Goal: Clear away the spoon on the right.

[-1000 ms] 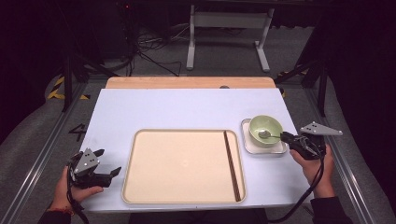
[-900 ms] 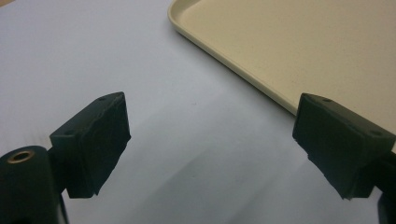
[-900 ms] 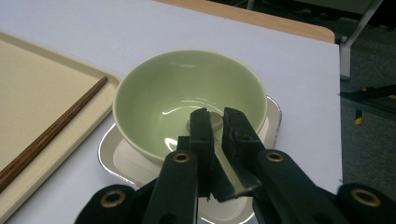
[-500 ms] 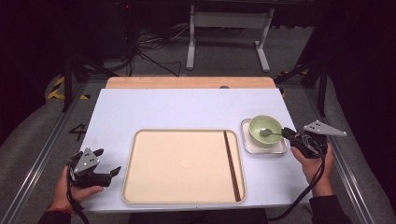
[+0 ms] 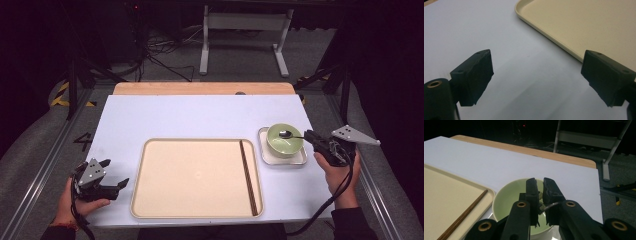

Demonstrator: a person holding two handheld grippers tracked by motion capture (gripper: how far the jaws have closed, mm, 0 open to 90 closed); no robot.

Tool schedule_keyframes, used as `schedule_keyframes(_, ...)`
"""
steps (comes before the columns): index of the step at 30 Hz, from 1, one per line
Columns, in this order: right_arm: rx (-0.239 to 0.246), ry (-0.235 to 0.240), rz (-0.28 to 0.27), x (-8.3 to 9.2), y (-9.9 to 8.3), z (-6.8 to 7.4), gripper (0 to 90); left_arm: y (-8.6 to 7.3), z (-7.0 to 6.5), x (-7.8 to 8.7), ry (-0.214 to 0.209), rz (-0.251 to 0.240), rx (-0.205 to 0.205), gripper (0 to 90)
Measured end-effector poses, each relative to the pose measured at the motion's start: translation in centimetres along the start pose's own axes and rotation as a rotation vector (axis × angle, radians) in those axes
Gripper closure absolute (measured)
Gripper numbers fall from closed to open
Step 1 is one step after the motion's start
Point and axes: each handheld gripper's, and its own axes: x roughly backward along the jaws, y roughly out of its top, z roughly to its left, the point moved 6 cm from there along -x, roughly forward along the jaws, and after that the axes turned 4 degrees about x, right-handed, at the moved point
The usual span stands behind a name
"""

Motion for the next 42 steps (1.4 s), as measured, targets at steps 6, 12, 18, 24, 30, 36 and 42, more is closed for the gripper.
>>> schedule_keyframes(6, 0.011, 0.008, -0.025, 0.5, 0.9, 0.6, 83.4, 0.0, 0.0, -0.1, 0.000, 0.001, -0.001, 11.6)
schedule_keyframes(12, 0.023, 0.013, -0.046, 0.9, 2.0, 1.5, 83.5, 0.0, -0.1, -0.1, -0.001, 0.004, -0.003, 11.6)
schedule_keyframes(18, 0.037, 0.022, -0.057, 1.3, 2.5, 2.0, 83.6, 0.0, -0.2, -0.2, -0.003, 0.006, 0.000, 11.6)
schedule_keyframes(24, 0.032, -0.001, -0.034, 0.9, 2.1, 1.4, 83.7, 0.0, -0.1, -0.1, 0.002, 0.006, -0.007, 11.6)
schedule_keyframes(30, -0.008, -0.006, -0.017, 0.6, 1.3, 0.2, 83.8, 0.1, -0.1, -0.1, 0.000, 0.004, -0.002, 11.6)
schedule_keyframes(36, 0.010, 0.001, -0.015, 0.5, 1.7, 0.7, 84.1, 0.0, -0.1, -0.1, 0.002, 0.006, -0.004, 11.6)
schedule_keyframes(42, 0.020, 0.016, -0.049, 0.6, 2.9, 1.3, 89.3, 0.0, 0.0, 0.0, 0.004, 0.003, 0.003, 11.6)
